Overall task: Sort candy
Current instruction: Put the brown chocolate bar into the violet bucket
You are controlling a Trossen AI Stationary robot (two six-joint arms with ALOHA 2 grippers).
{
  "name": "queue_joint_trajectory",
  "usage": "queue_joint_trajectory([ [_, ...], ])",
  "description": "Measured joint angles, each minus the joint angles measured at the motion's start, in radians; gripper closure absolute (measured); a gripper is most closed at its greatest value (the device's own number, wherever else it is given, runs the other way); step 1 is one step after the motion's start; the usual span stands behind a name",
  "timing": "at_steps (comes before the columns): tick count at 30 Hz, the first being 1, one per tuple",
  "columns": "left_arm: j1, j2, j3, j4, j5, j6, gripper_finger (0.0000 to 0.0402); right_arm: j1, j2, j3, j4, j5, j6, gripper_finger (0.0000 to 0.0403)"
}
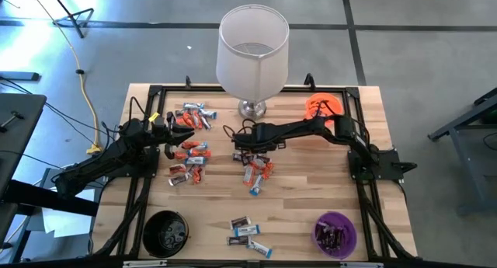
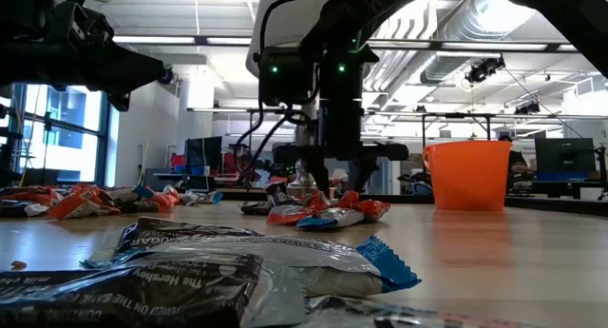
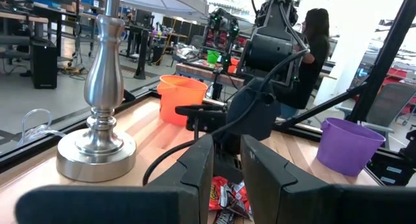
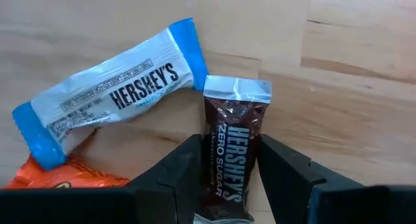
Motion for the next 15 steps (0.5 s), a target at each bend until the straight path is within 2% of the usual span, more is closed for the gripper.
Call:
queue_joint_trajectory([
  [5,0.0,0.0,0.0,0.0,0.0,0.0,0.0337,0.0,0.005,0.002,0.007,-0.001,-0.058,0.0283],
  [12,0.0,0.0,0.0,0.0,0.0,0.0,0.0337,0.0,0.003,0.004,0.003,-0.015,-0.181,0.0377],
  [15,0.0,0.0,0.0,0.0,0.0,0.0,0.0337,0.0,0.003,0.005,0.0,-0.036,-0.235,0.0396],
])
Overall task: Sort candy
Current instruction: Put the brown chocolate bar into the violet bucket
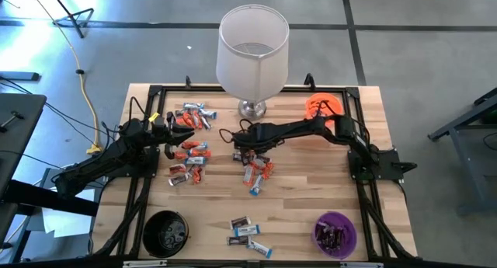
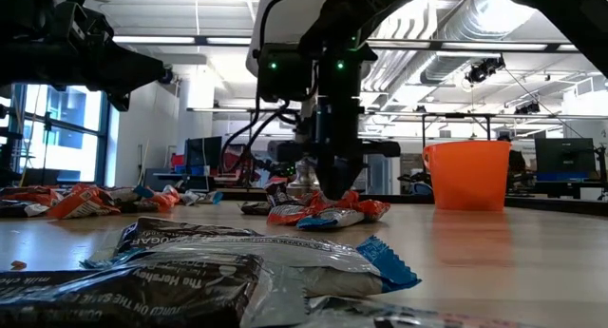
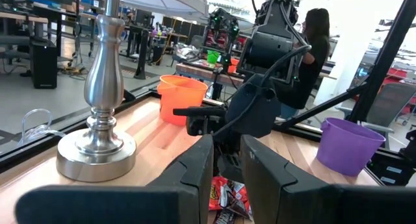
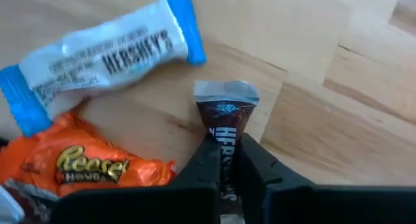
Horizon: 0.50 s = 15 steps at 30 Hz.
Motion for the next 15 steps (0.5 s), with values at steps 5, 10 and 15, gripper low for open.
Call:
queue_joint_trajectory([
  [5,0.0,0.0,0.0,0.0,0.0,0.0,0.0337,0.0,0.007,0.063,-0.154,-0.052,-0.06,0.0394],
  [10,0.0,0.0,0.0,0.0,0.0,0.0,0.0337,0.013,-0.009,0.22,-0.356,-0.001,-0.095,0.0393],
  [15,0.0,0.0,0.0,0.0,0.0,0.0,0.0337,0.048,-0.017,0.44,-0.548,0.03,-0.106,0.0392],
])
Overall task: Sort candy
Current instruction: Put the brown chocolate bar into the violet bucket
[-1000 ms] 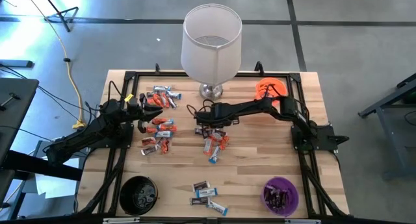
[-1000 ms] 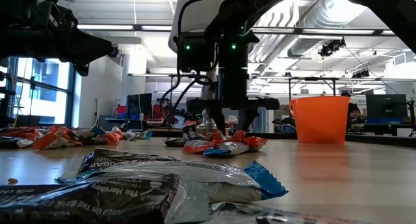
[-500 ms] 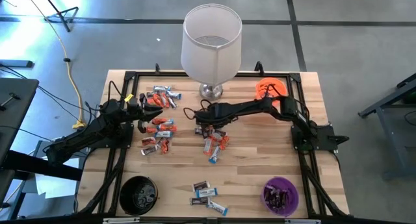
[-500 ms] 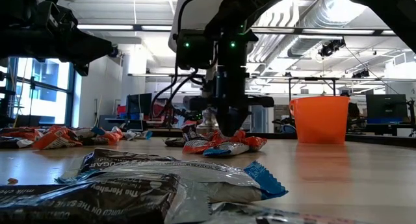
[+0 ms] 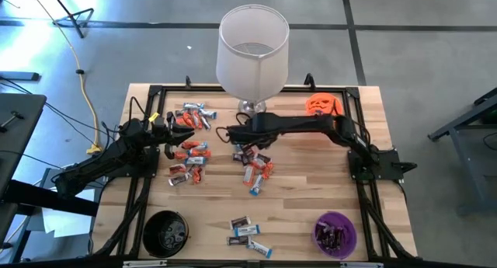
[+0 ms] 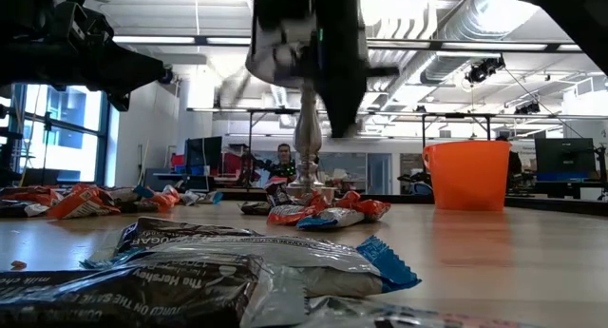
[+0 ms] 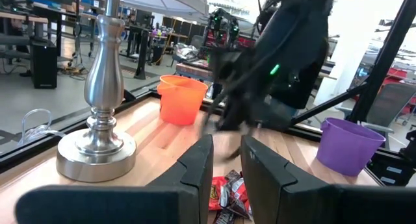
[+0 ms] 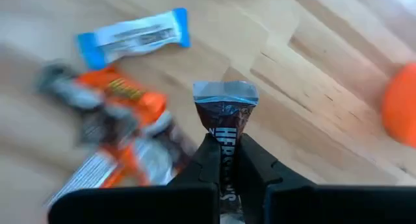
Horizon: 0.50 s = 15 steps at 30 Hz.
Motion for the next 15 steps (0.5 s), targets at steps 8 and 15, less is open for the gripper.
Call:
queue_joint_trajectory([
  [8,0.0,0.0,0.0,0.0,0.0,0.0,0.0337,0.115,-0.045,0.223,-0.033,-0.042,0.123,0.0391],
  [15,0.0,0.0,0.0,-0.001,0.0,0.0,0.0337,0.264,-0.089,0.192,-0.069,-0.12,0.343,0.0391],
])
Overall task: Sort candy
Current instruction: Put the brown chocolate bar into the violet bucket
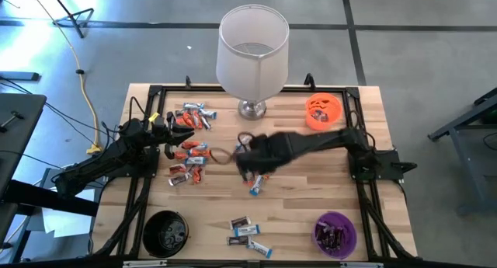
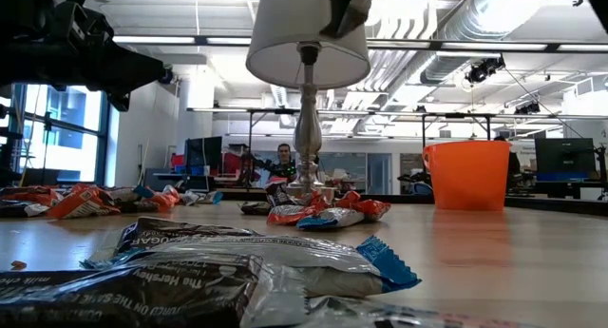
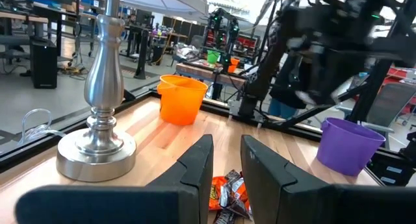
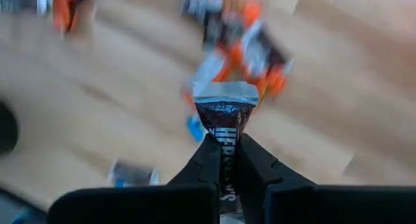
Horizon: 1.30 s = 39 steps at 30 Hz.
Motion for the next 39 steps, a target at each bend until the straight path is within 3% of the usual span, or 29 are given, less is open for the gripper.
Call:
queue_joint_trajectory([
  [12,0.0,0.0,0.0,0.0,0.0,0.0,0.0337,0.307,-0.005,0.003,0.0,-0.104,0.497,0.0391],
  [22,0.0,0.0,0.0,0.0,0.0,0.0,0.0337,0.551,-0.005,0.0,0.0,-0.106,0.97,0.0391],
  [30,0.0,0.0,0.0,0.001,0.0,0.0,0.0337,0.618,-0.005,-0.138,0.0,-0.348,0.998,0.0391],
  [39,0.0,0.0,0.0,0.0,0.0,0.0,0.0337,0.66,-0.023,-0.41,-0.001,-0.404,1.036,0.0391],
])
